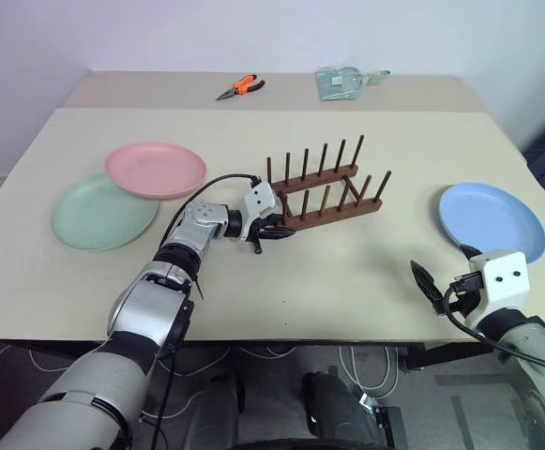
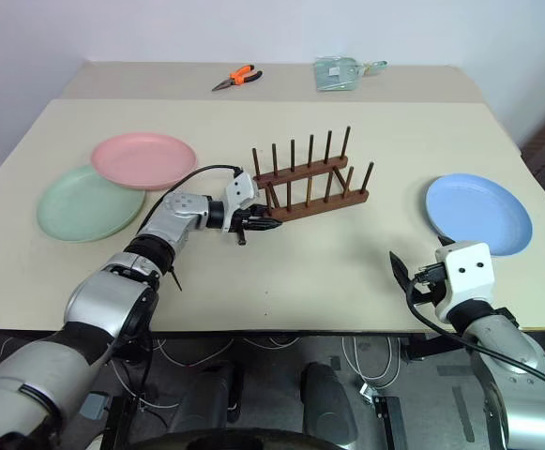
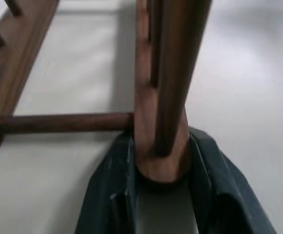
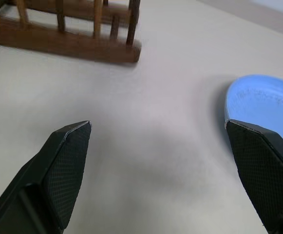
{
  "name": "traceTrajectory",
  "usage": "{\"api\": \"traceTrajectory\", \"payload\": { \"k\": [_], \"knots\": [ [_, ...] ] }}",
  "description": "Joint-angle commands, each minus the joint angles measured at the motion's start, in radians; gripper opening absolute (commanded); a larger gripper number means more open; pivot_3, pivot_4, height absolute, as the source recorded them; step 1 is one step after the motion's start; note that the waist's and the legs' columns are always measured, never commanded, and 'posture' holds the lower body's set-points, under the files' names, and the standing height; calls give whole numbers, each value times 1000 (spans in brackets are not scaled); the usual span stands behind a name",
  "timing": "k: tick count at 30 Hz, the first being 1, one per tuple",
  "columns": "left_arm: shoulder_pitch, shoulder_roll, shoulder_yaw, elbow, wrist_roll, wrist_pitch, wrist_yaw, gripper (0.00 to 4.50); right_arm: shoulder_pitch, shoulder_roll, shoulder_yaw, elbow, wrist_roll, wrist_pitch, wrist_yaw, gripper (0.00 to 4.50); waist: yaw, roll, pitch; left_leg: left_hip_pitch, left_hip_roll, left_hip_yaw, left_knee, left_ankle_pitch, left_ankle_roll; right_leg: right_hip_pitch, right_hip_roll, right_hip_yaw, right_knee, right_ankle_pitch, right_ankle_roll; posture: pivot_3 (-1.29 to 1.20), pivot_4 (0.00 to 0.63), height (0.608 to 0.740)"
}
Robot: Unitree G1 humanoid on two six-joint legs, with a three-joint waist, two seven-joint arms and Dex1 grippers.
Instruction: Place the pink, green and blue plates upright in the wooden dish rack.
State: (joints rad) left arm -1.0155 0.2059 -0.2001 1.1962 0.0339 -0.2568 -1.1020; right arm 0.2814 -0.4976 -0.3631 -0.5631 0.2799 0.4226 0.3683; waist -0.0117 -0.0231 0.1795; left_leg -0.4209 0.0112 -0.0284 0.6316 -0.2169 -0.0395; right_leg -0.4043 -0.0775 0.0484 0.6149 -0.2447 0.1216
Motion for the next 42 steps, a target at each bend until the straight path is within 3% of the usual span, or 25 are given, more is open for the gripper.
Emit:
{"api": "traceTrajectory", "payload": {
  "k": [1, 8, 15, 16, 18, 19, 22, 26, 27, 32, 42],
  "knots": [
    [46, 12, -5, -14, 17, -37, -57, 779, -42, -14, 1, 2, -10, -7, 0, 4500, -1, 0, 0, 0, 0, 0, 0, 0, 0, 0, 0, 0, 0, 0, 0, 0, 150, 732],
    [142, 73, 2, -200, -40, -54, -251, 779, -75, -31, 31, 40, -20, -15, 33, 4500, 0, 0, 0, 0, 0, 0, 0, 0, 0, 0, 0, 0, 1, 0, 0, 0, 150, 732],
    [185, 139, 5, -320, -24, 87, -211, 4212, -41, -62, -6, 47, -8, -1, 79, 4500, 1, 0, 0, 0, 0, 0, 0, 0, 0, 0, 0, 0, 1, 0, 0, 0, 150, 732],
    [205, 164, 6, -350, -25, 111, -216, 4404, -27, -70, -8, 36, 3, 7, 98, 4500, 0, 0, 0, 0, 0, 0, 0, 0, 0, 0, 0, 0, 1, 0, 0, 0, 150, 732],
    [254, 221, 13, -426, -42, 184, -246, 4500, 1, -86, 10, 3, 23, 27, 137, 3954, -5, 0, 0, 0, 0, 0, 0, 0, 0, 0, 0, 0, 1, 0, 0, 0, 150, 732],
    [283, 248, 18, -472, -57, 216, -264, 4500, 13, -97, 31, -13, 25, 39, 152, 3597, -9, 0, 0, 1, 1, 0, 0, 0, 0, 0, 0, 0, 2, 0, 0, 0, 150, 732],
    [375, 303, 30, -650, -124, 333, -310, 3562, 23, -127, 124, -30, -17, 56, 175, 2064, -20, 1, -1, 6, 3, 1, -2, 0, 0, 1, 1, 1, 5, 0, 0, 0, 150, 732],
    [451, 290, -8, -838, -149, 439, -277, 1554, -37, -119, 206, 28, -65, 71, 146, 9, -14, 1, -1, 11, 3, 1, -3, 0, 0, 6, 1, 1, 4, -3, -5, 0, 150, 732],
    [460, 275, -25, -860, -135, 447, -252, 1048, -58, -120, 227, 52, -87, 77, 137, 0, -7, 1, -1, 11, 3, 1, -2, 0, 0, 7, 0, 1, 3, -3, -5, 0, 150, 732],
    [468, 201, -71, -854, -63, 417, -105, 1048, -162, -106, 292, 160, -138, 93, 115, 0, 22, 0, -2, 10, 1, 1, -1, 0, 0, 8, -2, 0, 1, -3, -5, 0, 150, 732],
    [367, 80, -44, -630, -6, 366, 193, 1048, -462, -33, 383, 509, -263, 34, 14, 0, 18, -2, -8, 13, 1, 1, 0, 0, 0, 12, -1, 0, 1, -2, -4, 0, 150, 732]
  ]
}}
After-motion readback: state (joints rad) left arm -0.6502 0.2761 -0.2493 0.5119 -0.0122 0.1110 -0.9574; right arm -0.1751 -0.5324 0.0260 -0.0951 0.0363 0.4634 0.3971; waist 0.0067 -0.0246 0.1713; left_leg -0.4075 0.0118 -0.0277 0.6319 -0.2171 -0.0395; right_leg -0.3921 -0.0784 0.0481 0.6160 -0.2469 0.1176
